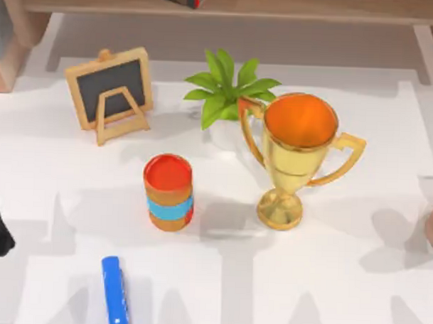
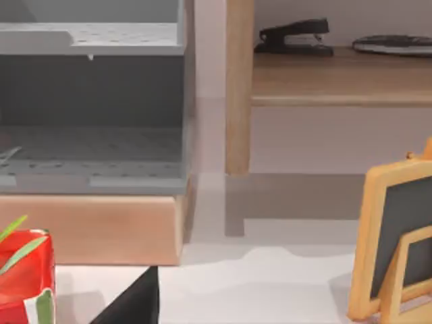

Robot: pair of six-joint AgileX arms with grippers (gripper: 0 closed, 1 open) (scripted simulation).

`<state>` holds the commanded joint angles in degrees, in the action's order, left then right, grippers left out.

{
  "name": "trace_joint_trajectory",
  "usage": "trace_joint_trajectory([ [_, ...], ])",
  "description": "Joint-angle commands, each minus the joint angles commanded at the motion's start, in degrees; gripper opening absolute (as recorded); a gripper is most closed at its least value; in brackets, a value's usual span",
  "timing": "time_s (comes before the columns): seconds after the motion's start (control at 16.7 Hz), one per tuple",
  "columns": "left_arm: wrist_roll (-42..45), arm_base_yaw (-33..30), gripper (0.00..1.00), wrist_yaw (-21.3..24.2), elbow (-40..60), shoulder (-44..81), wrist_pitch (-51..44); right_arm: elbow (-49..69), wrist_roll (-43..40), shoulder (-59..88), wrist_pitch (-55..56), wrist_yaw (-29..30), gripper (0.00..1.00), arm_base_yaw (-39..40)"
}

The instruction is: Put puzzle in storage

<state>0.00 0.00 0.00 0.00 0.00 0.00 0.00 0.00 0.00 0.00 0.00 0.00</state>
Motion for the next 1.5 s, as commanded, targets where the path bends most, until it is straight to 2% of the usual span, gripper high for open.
trace_joint_trajectory([
  [0.24,0.0,0.0,1.0,0.0,0.0,0.0,0.0,1.8,0.0,1.8,0.1,0.7,1.0,0.6],
  [0.48,0.0,0.0,1.0,0.0,0.0,0.0,0.0,12.3,0.0,12.7,0.9,4.7,1.0,3.8],
  [1.2,0.0,0.0,1.0,0.0,0.0,0.0,0.0,71.2,0.6,77.9,5.3,23.1,1.0,21.0],
  [1.5,0.0,0.0,1.0,0.0,0.0,0.0,0.0,89.7,0.9,98.3,7.1,28.5,1.0,26.6],
])
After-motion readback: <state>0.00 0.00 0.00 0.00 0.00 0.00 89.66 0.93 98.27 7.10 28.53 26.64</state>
